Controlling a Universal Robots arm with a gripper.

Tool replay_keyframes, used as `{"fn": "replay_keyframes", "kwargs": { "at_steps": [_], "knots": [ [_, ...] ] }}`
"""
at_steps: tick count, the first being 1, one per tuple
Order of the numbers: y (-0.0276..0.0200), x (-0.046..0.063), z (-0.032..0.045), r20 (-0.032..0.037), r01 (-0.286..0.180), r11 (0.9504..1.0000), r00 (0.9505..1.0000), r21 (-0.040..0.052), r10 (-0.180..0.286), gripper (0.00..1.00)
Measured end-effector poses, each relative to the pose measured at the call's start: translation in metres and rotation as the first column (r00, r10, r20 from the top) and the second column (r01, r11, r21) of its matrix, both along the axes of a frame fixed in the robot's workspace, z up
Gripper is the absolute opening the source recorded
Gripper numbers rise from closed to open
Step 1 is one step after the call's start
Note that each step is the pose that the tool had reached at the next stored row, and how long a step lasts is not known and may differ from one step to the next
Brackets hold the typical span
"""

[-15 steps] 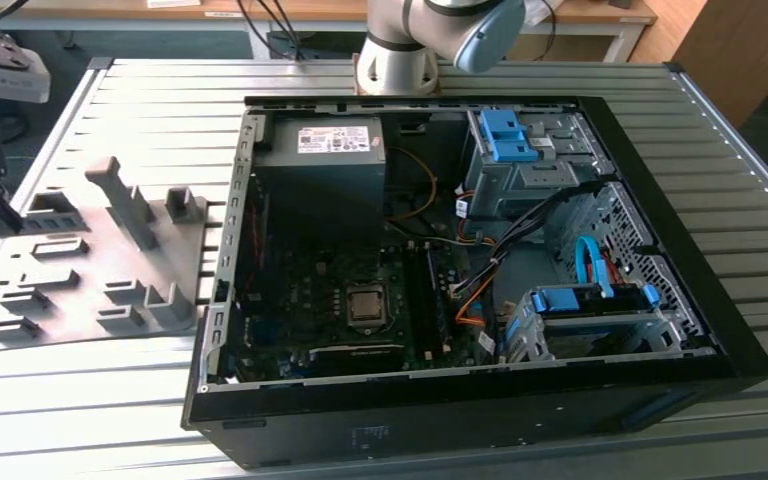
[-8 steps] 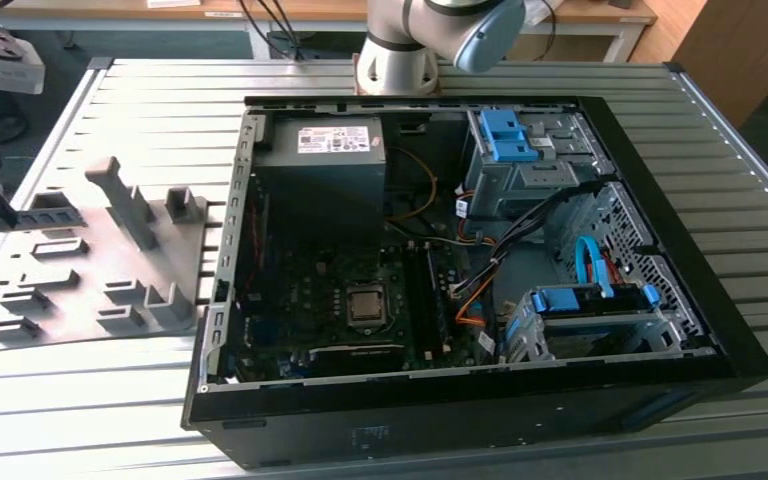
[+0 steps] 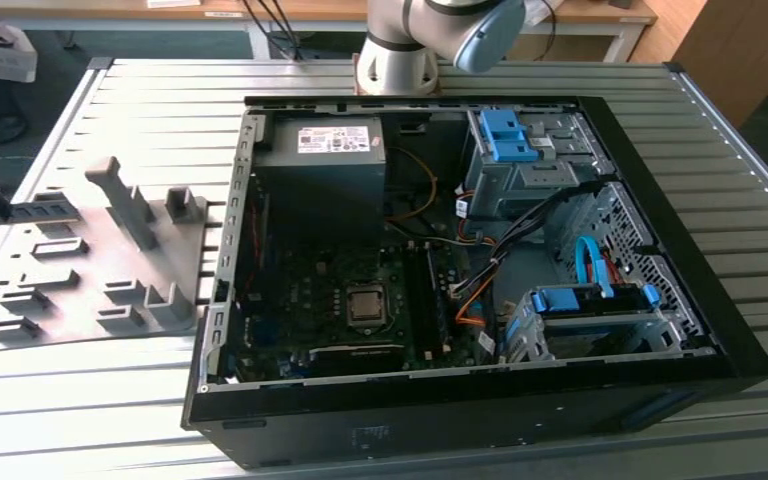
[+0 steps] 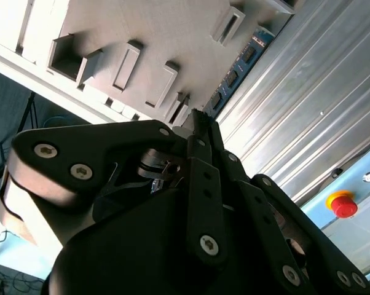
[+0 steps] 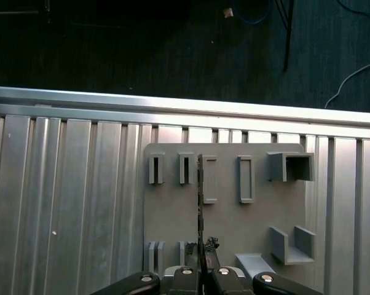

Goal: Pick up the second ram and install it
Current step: 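Pick up the second ram and move it above second insertion slot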

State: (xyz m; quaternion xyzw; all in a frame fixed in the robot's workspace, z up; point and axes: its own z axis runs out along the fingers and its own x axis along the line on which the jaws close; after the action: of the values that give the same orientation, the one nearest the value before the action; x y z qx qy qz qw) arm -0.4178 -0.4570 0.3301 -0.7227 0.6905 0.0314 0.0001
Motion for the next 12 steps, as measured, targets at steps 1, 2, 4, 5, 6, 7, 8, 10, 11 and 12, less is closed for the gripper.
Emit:
{"fn": "replay_keyframes", "kwargs": {
  "at_steps": [1, 2, 4, 5, 6, 7, 8, 10, 11, 12],
  "knots": [
    [0.0000, 0.000, 0.0019, 0.0000, 0.000, 1.0000, 1.0000, 0.0002, 0.000, 0.14],
    [0.0000, 0.000, 0.0039, -0.0001, 0.000, 1.0000, 1.0000, 0.0002, 0.000, 0.14],
    [0.0000, 0.000, 0.0082, 0.0000, 0.000, 1.0000, 1.0000, 0.0004, 0.000, 0.14],
    [0.0000, 0.000, 0.0109, 0.0000, 0.000, 1.0000, 1.0000, 0.0005, 0.000, 0.14],
    [0.0000, 0.000, 0.0137, 0.0000, 0.000, 1.0000, 1.0000, 0.0006, 0.000, 0.14],
    [0.0000, 0.000, 0.0165, -0.0001, 0.000, 1.0000, 1.0000, 0.0007, 0.000, 0.14],
    [0.0000, 0.000, 0.0191, -0.0002, 0.000, 1.0000, 1.0000, 0.0009, 0.000, 0.14],
    [0.0000, 0.000, 0.0238, -0.0001, 0.000, 1.0000, 1.0000, 0.0021, 0.000, 0.14],
    [0.0000, 0.000, 0.0262, -0.0001, 0.000, 1.0000, 1.0000, 0.0028, 0.000, 0.14],
    [0.0000, 0.000, 0.0287, 0.0000, 0.000, 1.0000, 1.0000, 0.0035, 0.000, 0.14]
  ]
}}
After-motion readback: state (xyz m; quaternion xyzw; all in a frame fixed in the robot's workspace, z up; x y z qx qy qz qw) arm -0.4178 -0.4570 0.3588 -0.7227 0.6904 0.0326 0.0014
